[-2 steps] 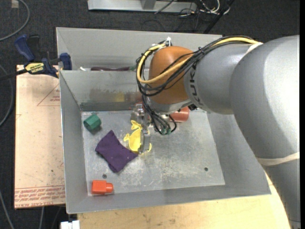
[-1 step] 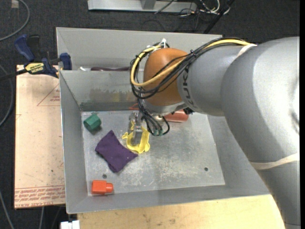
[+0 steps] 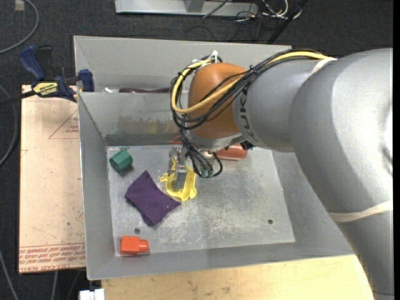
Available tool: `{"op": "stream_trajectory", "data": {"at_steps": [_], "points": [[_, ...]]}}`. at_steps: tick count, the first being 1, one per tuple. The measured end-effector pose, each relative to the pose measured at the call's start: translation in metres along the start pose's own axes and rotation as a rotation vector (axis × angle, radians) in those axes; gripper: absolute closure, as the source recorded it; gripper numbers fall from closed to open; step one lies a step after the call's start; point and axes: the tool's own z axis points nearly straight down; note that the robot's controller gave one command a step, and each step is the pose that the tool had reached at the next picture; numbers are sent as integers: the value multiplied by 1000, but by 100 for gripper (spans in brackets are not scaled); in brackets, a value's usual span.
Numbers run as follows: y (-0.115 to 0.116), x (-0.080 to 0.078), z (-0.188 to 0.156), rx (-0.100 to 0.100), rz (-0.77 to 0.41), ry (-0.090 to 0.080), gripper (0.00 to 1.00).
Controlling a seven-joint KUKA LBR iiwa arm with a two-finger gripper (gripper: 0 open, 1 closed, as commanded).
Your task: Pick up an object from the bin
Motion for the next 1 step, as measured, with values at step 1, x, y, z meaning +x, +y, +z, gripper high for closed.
{"op": "stream_trajectory", "data": {"at_steps": [1], "points": [[11, 6, -167, -2, -51, -9, 100]]}}
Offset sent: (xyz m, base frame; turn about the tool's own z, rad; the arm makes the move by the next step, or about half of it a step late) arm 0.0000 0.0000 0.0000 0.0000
